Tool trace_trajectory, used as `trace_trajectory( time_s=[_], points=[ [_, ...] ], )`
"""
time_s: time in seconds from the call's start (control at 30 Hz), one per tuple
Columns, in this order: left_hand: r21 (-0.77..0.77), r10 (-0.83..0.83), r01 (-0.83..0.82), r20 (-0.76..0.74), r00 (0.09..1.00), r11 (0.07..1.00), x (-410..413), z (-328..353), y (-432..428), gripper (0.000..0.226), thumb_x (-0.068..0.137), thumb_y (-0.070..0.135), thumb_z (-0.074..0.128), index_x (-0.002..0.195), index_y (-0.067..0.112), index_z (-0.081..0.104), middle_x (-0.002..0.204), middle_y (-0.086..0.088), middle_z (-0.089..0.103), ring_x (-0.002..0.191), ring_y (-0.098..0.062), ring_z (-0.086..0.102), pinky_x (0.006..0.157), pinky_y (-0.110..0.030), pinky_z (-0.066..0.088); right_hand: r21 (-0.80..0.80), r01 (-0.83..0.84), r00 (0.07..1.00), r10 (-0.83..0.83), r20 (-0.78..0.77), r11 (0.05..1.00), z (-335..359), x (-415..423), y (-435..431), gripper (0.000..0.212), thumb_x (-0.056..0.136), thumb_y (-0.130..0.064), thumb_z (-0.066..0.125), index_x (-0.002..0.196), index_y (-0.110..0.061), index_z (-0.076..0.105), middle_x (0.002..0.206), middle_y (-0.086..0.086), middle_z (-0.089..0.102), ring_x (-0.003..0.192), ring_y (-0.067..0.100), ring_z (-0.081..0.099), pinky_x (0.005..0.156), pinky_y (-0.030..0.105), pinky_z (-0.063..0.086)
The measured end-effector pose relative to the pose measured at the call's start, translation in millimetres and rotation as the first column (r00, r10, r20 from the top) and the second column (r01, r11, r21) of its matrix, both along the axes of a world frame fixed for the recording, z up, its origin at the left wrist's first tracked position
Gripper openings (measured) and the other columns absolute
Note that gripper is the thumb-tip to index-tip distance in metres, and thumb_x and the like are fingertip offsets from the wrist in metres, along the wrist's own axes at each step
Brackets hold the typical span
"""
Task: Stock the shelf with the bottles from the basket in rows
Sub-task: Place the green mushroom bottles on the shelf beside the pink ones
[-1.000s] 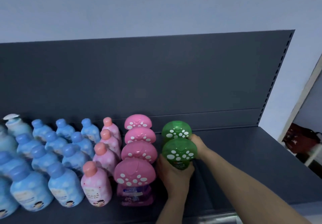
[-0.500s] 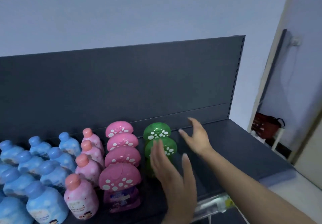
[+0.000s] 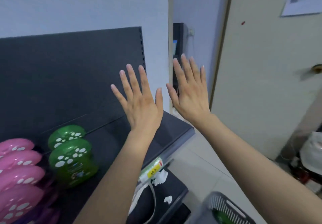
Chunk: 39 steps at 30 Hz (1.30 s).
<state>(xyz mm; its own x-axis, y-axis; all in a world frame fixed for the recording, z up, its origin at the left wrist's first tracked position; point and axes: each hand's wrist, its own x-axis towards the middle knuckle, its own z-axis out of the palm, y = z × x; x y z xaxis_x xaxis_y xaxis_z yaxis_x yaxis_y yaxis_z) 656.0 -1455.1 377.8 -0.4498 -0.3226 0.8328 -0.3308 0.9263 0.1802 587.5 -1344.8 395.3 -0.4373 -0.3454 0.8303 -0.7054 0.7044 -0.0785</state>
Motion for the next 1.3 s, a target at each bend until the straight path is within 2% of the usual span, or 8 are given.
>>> trace_trajectory(
  time_s=[0.23,0.43,0.63,0.87,1.0,1.1,1.2,1.3],
  points=[
    [0.05,-0.241,0.236,0.121,0.963,0.97,-67.7,-54.4,118.6,0.066,0.096,0.043,0.031,0.15,0.01,0.011,0.157,-0.019,0.006,0.144,-0.034,0.001,0.112,-0.055,-0.008,0.018,0.17,0.973,-0.171,0.155,0.985,-73.3,-49.6,117.6,0.059,0.095,-0.041,0.039,0.146,-0.015,0.026,0.153,0.01,0.025,0.143,0.028,0.018,0.115,0.046,0.009],
    [0.167,-0.338,0.297,0.351,0.873,0.94,-103.2,-174.9,202.3,0.067,0.094,0.043,0.037,0.148,0.009,0.018,0.156,-0.018,0.014,0.144,-0.032,0.008,0.114,-0.051,-0.005,0.135,0.174,0.857,-0.217,0.467,0.976,-202.6,-72.9,203.7,0.063,0.093,-0.045,0.024,0.147,-0.013,0.022,0.154,0.011,0.022,0.143,0.029,0.017,0.115,0.044,0.007],
    [0.273,-0.362,0.239,0.644,0.674,0.932,-107.9,-312.5,244.5,0.067,0.091,0.044,0.033,0.145,0.006,0.025,0.152,-0.02,0.025,0.141,-0.032,0.016,0.112,-0.055,0.005,0.305,0.153,0.651,-0.328,0.685,0.94,-346.7,-71.9,246.4,0.063,0.091,-0.044,0.024,0.145,-0.01,0.028,0.151,0.014,0.03,0.14,0.03,0.028,0.112,0.043,0.016],
    [0.431,-0.457,0.155,0.815,0.357,0.889,-110.0,-466.3,273.5,0.064,0.09,0.043,0.027,0.141,0.006,0.034,0.148,-0.019,0.034,0.137,-0.033,0.029,0.11,-0.053,0.013,0.509,0.137,0.409,-0.517,0.752,0.85,-514.5,-51.8,261.7,0.065,0.07,-0.034,0.075,0.126,-0.008,0.055,0.127,0.011,0.06,0.116,0.027,0.058,0.092,0.042,0.048],
    [0.514,-0.513,0.05,0.834,0.205,0.856,-111.8,-559.5,283.1,0.069,0.097,0.048,0.007,0.135,0.002,0.043,0.142,-0.021,0.042,0.132,-0.035,0.04,0.11,-0.051,0.015,0.575,0.039,0.299,-0.558,0.774,0.817,-605.3,-42.3,268.7,0.065,0.065,-0.034,0.076,0.123,-0.011,0.058,0.121,0.006,0.063,0.11,0.023,0.061,0.091,0.038,0.052],
    [0.614,-0.591,-0.154,0.788,0.17,0.774,-113.4,-616.5,290.2,0.08,0.093,0.056,-0.002,0.138,0.001,0.037,0.139,-0.02,0.047,0.126,-0.035,0.048,0.106,-0.051,0.036,0.627,0.004,0.245,-0.609,0.755,0.779,-662.8,-45.3,270.2,0.068,0.054,-0.028,0.082,0.117,-0.009,0.063,0.112,0.009,0.066,0.102,0.024,0.064,0.085,0.039,0.054],
    [0.68,-0.663,-0.414,0.718,0.212,0.605,-107.1,-665.7,298.7,0.087,0.087,0.066,-0.001,0.149,0.007,0.011,0.155,-0.015,0.022,0.141,-0.027,0.025,0.115,-0.039,0.023,0.649,0.026,0.251,-0.634,0.732,0.76,-702.0,-52.7,267.6,0.064,0.048,-0.025,0.087,0.106,-0.004,0.068,0.098,0.013,0.069,0.089,0.027,0.067,0.077,0.04,0.056],
    [0.748,-0.784,-0.597,0.543,0.299,0.29,-109.8,-701.0,308.6,0.052,0.102,0.026,0.028,0.146,0.001,0.018,0.151,-0.019,0.027,0.138,-0.029,0.03,0.11,-0.021,0.025,0.641,0.089,0.268,-0.639,0.721,0.762,-725.8,-62.5,265.9,0.061,0.044,-0.02,0.085,0.1,-0.004,0.066,0.085,0.011,0.067,0.077,0.026,0.066,0.068,0.036,0.056]
  ],
)
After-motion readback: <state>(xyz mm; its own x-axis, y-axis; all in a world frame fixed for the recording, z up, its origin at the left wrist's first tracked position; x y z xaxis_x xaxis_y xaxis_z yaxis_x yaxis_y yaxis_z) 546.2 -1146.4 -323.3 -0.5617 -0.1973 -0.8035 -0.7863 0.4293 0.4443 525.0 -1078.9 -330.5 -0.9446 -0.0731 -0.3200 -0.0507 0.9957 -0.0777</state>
